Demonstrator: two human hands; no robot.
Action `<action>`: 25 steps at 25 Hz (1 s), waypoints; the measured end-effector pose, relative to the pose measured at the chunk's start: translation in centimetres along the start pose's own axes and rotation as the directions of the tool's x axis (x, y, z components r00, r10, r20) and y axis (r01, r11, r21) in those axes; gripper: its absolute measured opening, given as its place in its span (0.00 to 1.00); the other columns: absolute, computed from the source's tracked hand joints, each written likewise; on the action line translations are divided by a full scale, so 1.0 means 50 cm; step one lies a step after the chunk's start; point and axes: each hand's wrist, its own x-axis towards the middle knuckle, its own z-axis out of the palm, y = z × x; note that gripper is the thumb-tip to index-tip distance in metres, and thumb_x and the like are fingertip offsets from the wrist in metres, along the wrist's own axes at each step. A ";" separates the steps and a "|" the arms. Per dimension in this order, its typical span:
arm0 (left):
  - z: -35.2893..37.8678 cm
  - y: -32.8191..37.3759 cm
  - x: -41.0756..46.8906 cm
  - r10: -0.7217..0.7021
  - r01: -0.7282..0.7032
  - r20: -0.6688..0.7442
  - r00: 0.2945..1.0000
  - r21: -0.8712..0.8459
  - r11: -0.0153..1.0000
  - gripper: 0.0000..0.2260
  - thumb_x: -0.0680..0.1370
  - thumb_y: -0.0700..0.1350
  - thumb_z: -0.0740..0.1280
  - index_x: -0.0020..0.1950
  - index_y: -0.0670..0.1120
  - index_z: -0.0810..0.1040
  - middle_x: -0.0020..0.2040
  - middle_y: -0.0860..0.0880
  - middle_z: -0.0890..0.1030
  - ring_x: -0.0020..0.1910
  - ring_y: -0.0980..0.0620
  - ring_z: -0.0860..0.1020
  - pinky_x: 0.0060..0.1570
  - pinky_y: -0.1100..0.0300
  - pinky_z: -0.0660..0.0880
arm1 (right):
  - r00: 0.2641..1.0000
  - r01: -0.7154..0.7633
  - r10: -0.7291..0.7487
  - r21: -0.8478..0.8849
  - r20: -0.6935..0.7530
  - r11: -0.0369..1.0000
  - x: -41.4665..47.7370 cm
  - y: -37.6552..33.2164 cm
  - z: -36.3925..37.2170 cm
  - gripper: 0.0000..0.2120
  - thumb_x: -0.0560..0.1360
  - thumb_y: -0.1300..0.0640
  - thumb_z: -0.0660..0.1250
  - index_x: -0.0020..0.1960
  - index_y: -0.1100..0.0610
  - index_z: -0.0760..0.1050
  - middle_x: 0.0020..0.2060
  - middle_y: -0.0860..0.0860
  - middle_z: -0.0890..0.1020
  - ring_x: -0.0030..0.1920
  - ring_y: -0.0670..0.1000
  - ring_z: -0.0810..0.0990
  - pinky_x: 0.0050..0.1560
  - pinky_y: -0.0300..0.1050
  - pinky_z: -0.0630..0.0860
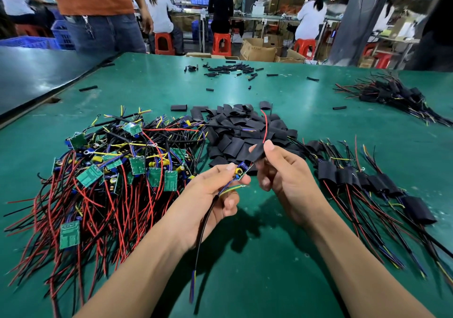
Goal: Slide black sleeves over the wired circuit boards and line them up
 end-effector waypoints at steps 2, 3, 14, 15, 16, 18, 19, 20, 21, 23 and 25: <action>0.000 0.002 -0.001 0.001 -0.001 -0.005 1.000 -0.002 1.000 0.09 0.70 0.49 0.71 0.45 0.45 0.78 0.42 0.46 0.84 0.21 0.55 0.69 0.22 0.64 0.66 | 1.000 0.018 -0.018 -0.031 -0.008 0.999 -0.001 -0.002 0.002 0.21 0.76 0.44 0.67 0.43 0.65 0.78 0.32 0.52 0.79 0.25 0.47 0.70 0.27 0.37 0.66; 0.000 0.003 -0.001 0.001 -0.001 -0.013 1.000 -0.002 1.000 0.10 0.70 0.49 0.71 0.46 0.45 0.77 0.42 0.46 0.84 0.21 0.55 0.69 0.21 0.65 0.66 | 1.000 0.024 -0.025 -0.045 -0.010 0.999 -0.002 -0.002 0.002 0.20 0.76 0.45 0.66 0.43 0.63 0.78 0.32 0.52 0.79 0.25 0.48 0.70 0.27 0.37 0.67; 0.006 0.030 -0.006 -0.150 0.153 -0.063 0.987 0.046 0.987 0.08 0.73 0.47 0.64 0.42 0.42 0.74 0.35 0.50 0.81 0.18 0.55 0.66 0.20 0.67 0.63 | 1.000 0.014 -0.012 -0.064 0.020 0.998 -0.005 -0.012 -0.002 0.12 0.77 0.48 0.66 0.40 0.52 0.82 0.33 0.52 0.78 0.28 0.51 0.73 0.31 0.38 0.71; 0.006 0.031 -0.006 -0.152 0.154 -0.063 0.986 0.039 0.987 0.08 0.73 0.47 0.65 0.41 0.42 0.74 0.35 0.50 0.81 0.18 0.55 0.66 0.20 0.66 0.63 | 1.000 0.012 -0.011 -0.065 0.021 0.998 -0.004 -0.013 -0.005 0.12 0.77 0.48 0.66 0.39 0.52 0.82 0.33 0.52 0.78 0.28 0.51 0.73 0.31 0.38 0.71; 0.006 0.031 -0.007 -0.152 0.154 -0.062 0.986 0.032 0.987 0.08 0.73 0.48 0.65 0.41 0.42 0.75 0.35 0.50 0.81 0.19 0.55 0.66 0.20 0.66 0.63 | 1.000 0.010 -0.008 -0.070 0.026 0.997 -0.004 -0.012 -0.006 0.11 0.76 0.49 0.67 0.40 0.52 0.83 0.33 0.52 0.78 0.28 0.50 0.73 0.31 0.38 0.71; 0.006 0.032 -0.007 -0.148 0.150 -0.055 0.987 0.023 0.988 0.08 0.73 0.48 0.65 0.42 0.43 0.74 0.36 0.51 0.81 0.19 0.56 0.66 0.20 0.66 0.63 | 0.999 0.007 -0.003 -0.090 0.049 0.996 -0.006 -0.007 -0.006 0.10 0.76 0.50 0.67 0.42 0.52 0.83 0.32 0.52 0.79 0.28 0.50 0.74 0.31 0.39 0.72; 0.005 0.032 -0.007 -0.143 0.145 -0.048 0.988 0.021 0.989 0.08 0.73 0.48 0.65 0.43 0.43 0.74 0.36 0.51 0.81 0.19 0.56 0.66 0.20 0.66 0.63 | 0.998 0.008 -0.002 -0.096 0.060 0.995 -0.007 -0.005 -0.005 0.09 0.76 0.50 0.67 0.43 0.53 0.83 0.33 0.52 0.79 0.28 0.51 0.74 0.32 0.39 0.73; 0.004 0.032 -0.008 -0.137 0.138 -0.039 0.990 0.018 0.990 0.08 0.73 0.48 0.65 0.44 0.44 0.73 0.37 0.51 0.81 0.20 0.57 0.66 0.20 0.65 0.64 | 0.998 0.008 -0.002 -0.094 0.068 0.995 -0.007 -0.002 -0.004 0.09 0.76 0.51 0.67 0.44 0.54 0.83 0.33 0.53 0.79 0.28 0.51 0.74 0.32 0.39 0.73; 0.003 0.032 -0.009 -0.129 0.129 -0.031 0.991 0.013 0.992 0.08 0.74 0.48 0.65 0.44 0.44 0.73 0.37 0.51 0.81 0.20 0.57 0.66 0.20 0.65 0.64 | 0.997 0.005 0.001 -0.083 0.072 0.997 -0.008 -0.002 -0.003 0.08 0.76 0.51 0.68 0.45 0.54 0.83 0.33 0.53 0.79 0.28 0.51 0.74 0.32 0.39 0.73; 0.002 0.032 -0.011 -0.115 0.115 -0.025 0.993 0.000 0.993 0.08 0.74 0.49 0.65 0.45 0.45 0.73 0.38 0.51 0.81 0.21 0.57 0.67 0.21 0.66 0.65 | 0.997 -0.006 0.009 -0.046 0.080 0.999 -0.009 -0.002 -0.002 0.09 0.76 0.50 0.69 0.47 0.55 0.83 0.35 0.53 0.79 0.29 0.51 0.75 0.33 0.39 0.73; 0.002 0.031 -0.011 -0.105 0.105 -0.032 0.994 -0.005 0.994 0.08 0.74 0.49 0.65 0.45 0.45 0.73 0.38 0.52 0.81 0.21 0.57 0.67 0.21 0.66 0.65 | 0.996 -0.022 0.022 -0.001 0.090 1.000 -0.009 -0.002 0.000 0.12 0.76 0.50 0.70 0.51 0.58 0.83 0.36 0.53 0.79 0.29 0.51 0.74 0.34 0.39 0.73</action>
